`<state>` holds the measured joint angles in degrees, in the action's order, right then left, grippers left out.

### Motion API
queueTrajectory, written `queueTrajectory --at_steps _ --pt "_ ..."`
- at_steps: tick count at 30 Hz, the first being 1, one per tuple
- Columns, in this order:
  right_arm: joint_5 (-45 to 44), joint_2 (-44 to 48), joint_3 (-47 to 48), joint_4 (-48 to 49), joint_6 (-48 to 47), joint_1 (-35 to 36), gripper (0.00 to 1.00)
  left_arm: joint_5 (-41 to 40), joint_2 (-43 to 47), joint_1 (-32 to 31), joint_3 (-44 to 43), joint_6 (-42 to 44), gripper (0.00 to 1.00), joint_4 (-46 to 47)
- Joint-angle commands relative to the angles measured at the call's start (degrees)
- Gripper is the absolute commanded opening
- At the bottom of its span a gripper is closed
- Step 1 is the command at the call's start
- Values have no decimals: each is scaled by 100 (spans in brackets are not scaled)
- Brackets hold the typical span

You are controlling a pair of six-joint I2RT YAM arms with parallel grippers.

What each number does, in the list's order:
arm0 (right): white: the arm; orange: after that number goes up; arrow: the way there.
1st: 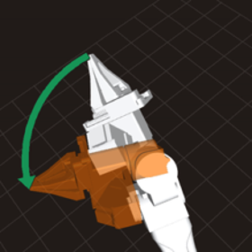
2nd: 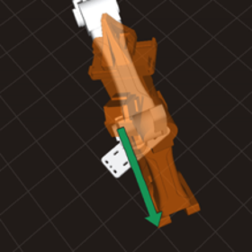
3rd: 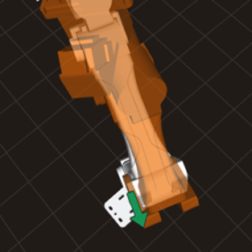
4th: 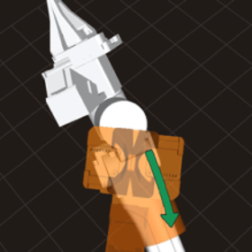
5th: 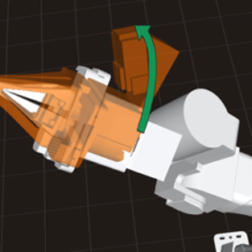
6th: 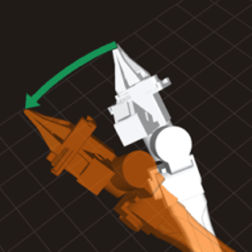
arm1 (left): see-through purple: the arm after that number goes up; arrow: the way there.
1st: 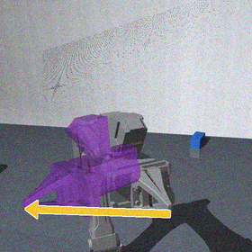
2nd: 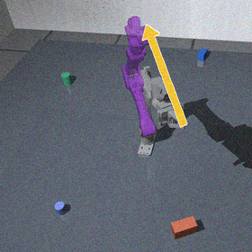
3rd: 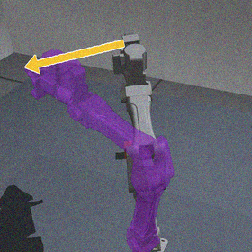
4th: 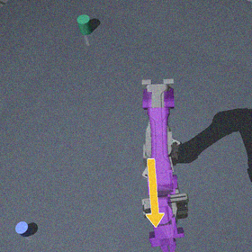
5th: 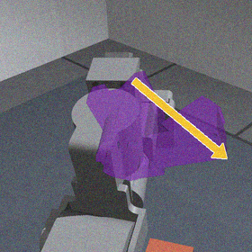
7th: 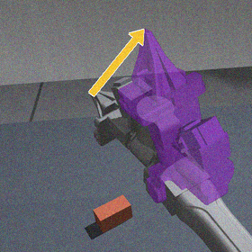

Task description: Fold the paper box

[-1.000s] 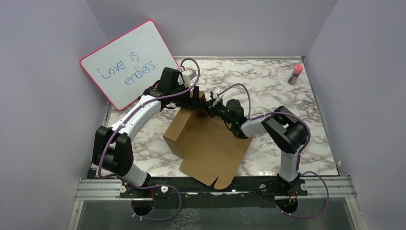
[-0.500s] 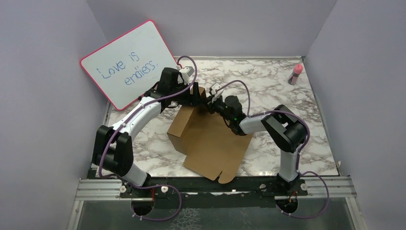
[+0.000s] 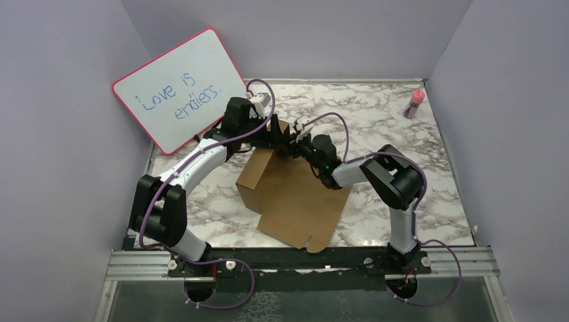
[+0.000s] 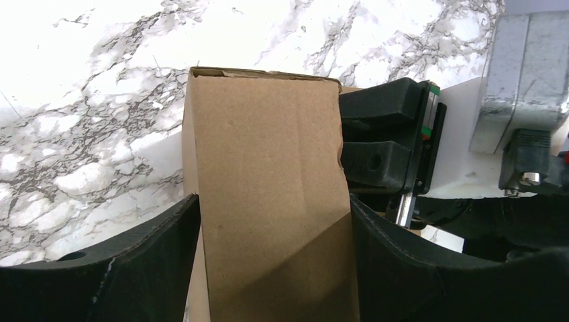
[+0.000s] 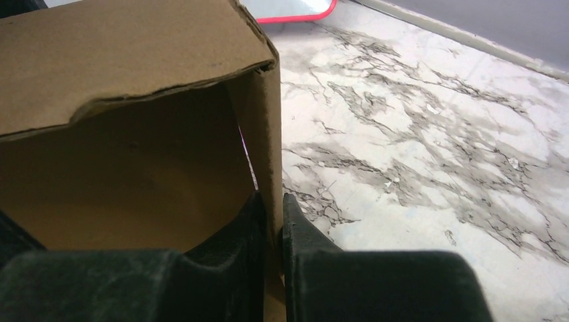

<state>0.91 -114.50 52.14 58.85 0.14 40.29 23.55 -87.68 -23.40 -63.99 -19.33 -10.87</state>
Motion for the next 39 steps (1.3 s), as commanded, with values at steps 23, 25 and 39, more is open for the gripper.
queueTrajectory --at_steps 23,25,39 --pt "439 681 1680 -4633 -3450 -171 1 -808 1920 598 -509 444 99 -1591" --pt "391 581 2125 -5429 -3673 -180 1 -1017 2170 710 -463 464 99 -1621" --pt "-3 -769 5490 -10619 -4503 -215 1 -1489 2449 1119 247 576 99 -1386"
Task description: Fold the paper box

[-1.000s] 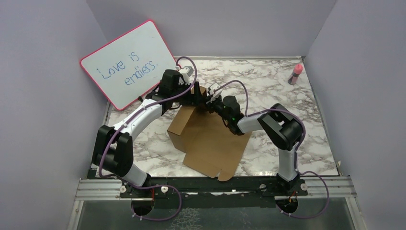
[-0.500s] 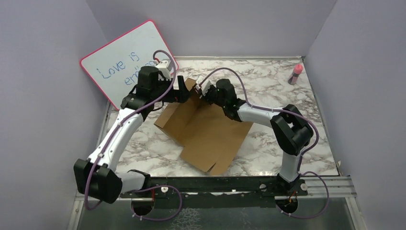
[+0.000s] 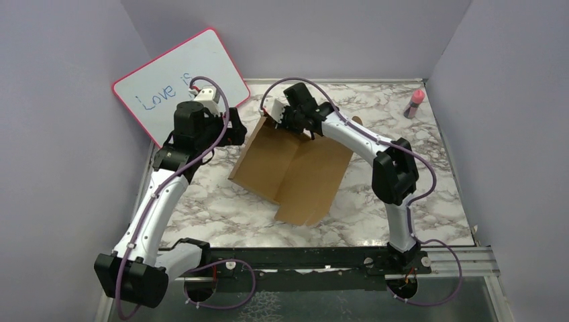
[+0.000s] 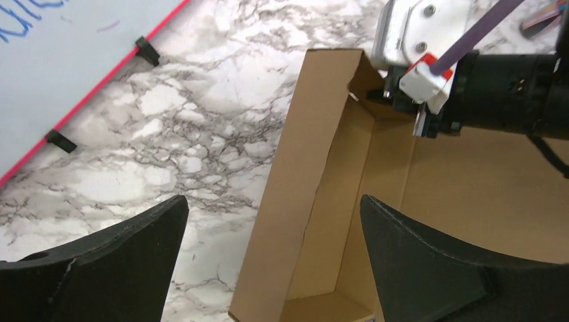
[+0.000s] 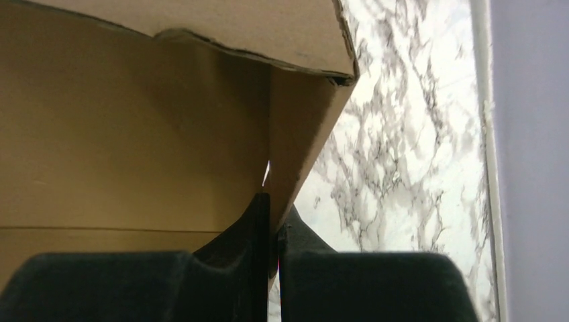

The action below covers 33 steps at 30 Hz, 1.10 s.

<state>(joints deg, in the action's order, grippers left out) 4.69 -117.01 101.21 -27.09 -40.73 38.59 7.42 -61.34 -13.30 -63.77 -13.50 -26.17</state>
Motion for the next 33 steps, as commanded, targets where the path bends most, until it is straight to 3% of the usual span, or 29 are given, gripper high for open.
queueTrajectory --at_steps 1,5,9,14,33 --pt "-327 -560 610 -2085 -382 -44 1 410 -274 135 271 -88 99 211" --pt "-229 -666 551 -2139 -317 -42 1 1547 -586 150 560 -524 99 642" --pt "-434 -897 669 -2355 -252 -42 1 1901 -1053 144 771 -924 99 900" --pt "-793 -814 378 -1859 -320 -8 1 2626 -1608 88 1134 -1439 94 1564" --pt "-1898 -1447 134 -935 -586 456 6 2544 -1695 -1050 2637 -2638 85 3287"
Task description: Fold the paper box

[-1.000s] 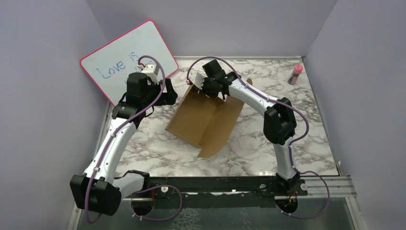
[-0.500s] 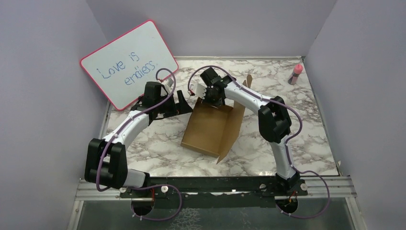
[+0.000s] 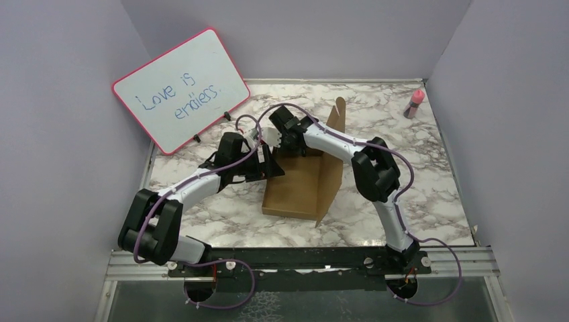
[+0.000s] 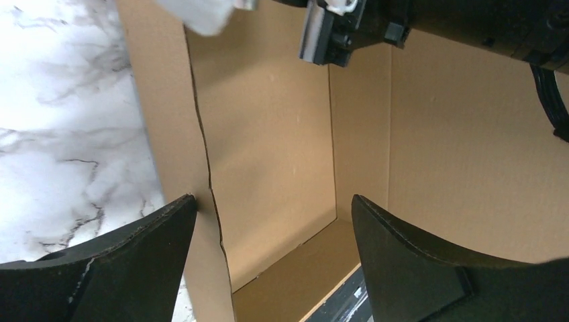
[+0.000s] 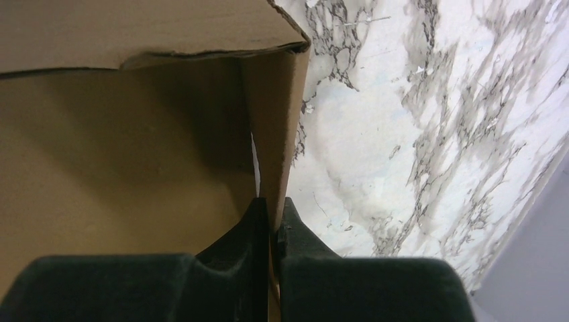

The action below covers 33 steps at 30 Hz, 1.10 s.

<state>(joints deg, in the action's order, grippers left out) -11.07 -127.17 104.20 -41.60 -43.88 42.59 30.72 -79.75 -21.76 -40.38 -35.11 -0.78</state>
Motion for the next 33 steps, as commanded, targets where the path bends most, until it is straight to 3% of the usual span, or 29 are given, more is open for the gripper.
queueTrajectory --at_steps 1,13,23,33 --pt "-311 -462 -149 502 -289 95 8 204 193 -240 379 -551 84 838" --pt "-95 143 22 212 -224 171 39 -1281 1067 -172 602 -394 89 178" --pt "358 758 216 -20 155 260 60 -1289 1094 -13 643 -453 89 253" --pt "840 1565 1374 -895 2263 318 72 -1365 858 56 619 -429 89 410"
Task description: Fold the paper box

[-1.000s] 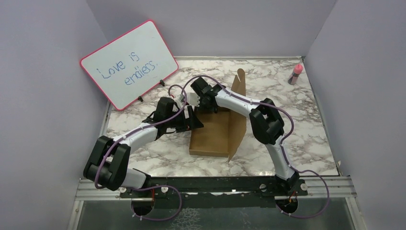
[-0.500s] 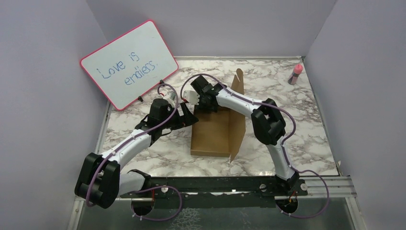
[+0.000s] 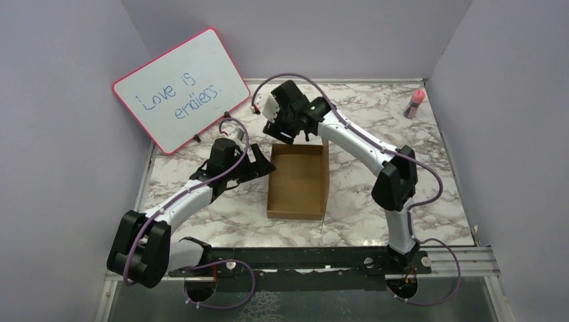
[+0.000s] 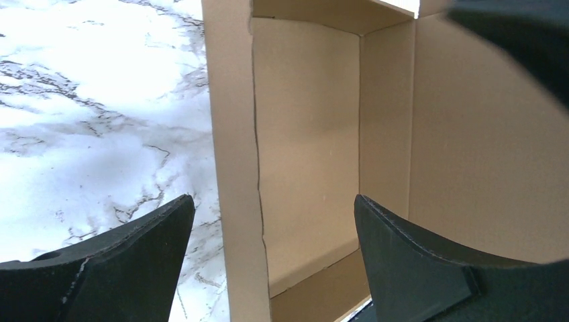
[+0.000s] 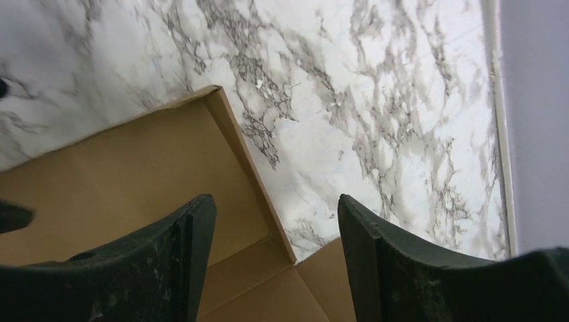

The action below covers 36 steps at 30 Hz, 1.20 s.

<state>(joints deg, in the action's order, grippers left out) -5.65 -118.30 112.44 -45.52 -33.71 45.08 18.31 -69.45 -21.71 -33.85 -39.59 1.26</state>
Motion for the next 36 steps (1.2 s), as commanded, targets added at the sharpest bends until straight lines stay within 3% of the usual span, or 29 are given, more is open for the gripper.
queueTrajectory --at_steps 1,8,15,20,26,28,32,36 --pt "217 794 602 -571 1494 71 74 -91 -213 53 -34 7 89 247" --pt "-617 1596 562 -1163 2707 89 77 -118 -239 53 -58 -16 90 313" --pt "-1408 2320 323 -1613 3256 86 82 -126 -393 53 -52 -47 90 438" --pt "-1707 2326 148 -1955 3479 88 79 129 -530 49 -116 -118 90 581" --pt "-2031 2067 33 -2090 3541 87 59 63 -404 49 -189 -48 90 389" --pt "-2058 1981 36 -2062 3453 84 47 -38 -294 52 -250 12 90 271" --pt "-2095 1809 136 -1905 3028 85 14 -142 -94 159 -491 189 92 -91" --pt "-2039 1517 283 -1742 2435 76 1 -34 203 449 -912 560 93 -710"
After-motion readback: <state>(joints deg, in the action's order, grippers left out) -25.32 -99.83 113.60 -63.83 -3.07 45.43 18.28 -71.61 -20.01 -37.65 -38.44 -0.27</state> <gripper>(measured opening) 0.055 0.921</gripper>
